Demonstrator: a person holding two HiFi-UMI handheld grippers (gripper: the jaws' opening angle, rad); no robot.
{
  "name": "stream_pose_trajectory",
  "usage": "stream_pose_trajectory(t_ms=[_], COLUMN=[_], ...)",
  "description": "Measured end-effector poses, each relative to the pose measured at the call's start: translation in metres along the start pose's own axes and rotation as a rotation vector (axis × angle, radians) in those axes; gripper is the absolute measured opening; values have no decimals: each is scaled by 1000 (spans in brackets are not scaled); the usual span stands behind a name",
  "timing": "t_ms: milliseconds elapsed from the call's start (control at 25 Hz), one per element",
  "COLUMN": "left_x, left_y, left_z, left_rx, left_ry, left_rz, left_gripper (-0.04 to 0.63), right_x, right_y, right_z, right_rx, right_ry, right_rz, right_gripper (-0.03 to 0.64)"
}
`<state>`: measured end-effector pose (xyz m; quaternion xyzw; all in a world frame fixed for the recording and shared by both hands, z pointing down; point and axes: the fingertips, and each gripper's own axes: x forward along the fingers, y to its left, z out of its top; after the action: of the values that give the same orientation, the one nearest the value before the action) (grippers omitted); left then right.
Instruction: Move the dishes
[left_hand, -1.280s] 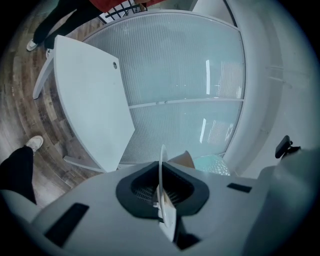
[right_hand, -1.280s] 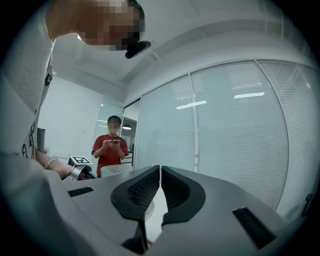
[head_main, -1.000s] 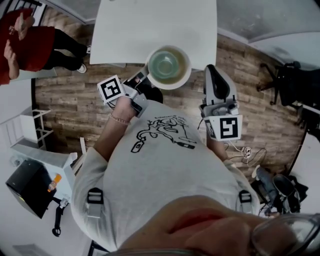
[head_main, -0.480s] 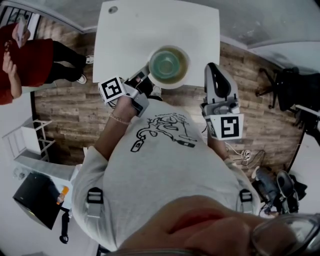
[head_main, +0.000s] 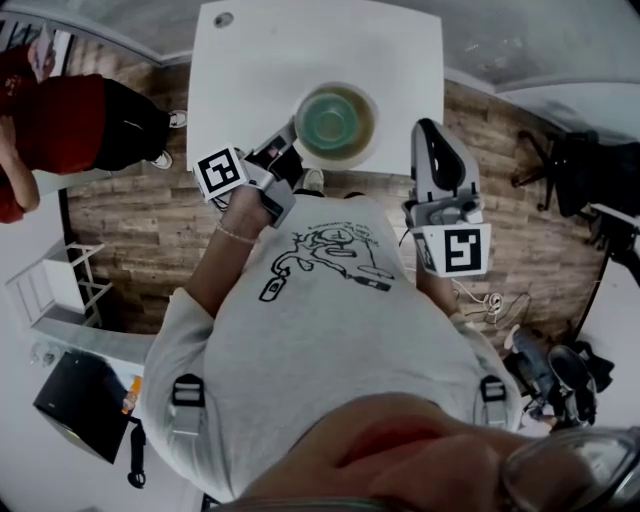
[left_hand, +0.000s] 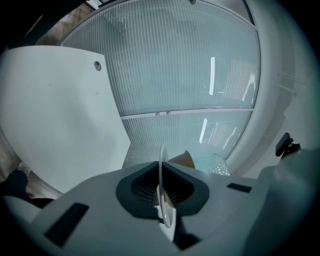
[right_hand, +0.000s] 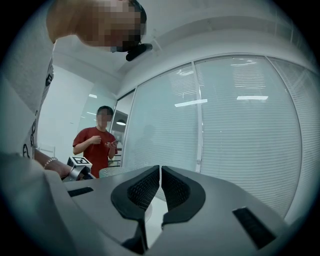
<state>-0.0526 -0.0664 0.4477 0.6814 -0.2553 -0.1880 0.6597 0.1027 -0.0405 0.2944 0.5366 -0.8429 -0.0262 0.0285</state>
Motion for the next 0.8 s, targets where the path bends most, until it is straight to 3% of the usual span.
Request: stream_pose_trajectory(t_ms=[800], left_x=[0], left_y=[-5], left_z=[4], left_rx=[10], left_ry=[-34], left_rz=[11], left_gripper=[11], right_x=[12], right_y=[7], right_z=[12], right_rx=[-3], right_ry=[-30], right_rz=[75], right_gripper=[40])
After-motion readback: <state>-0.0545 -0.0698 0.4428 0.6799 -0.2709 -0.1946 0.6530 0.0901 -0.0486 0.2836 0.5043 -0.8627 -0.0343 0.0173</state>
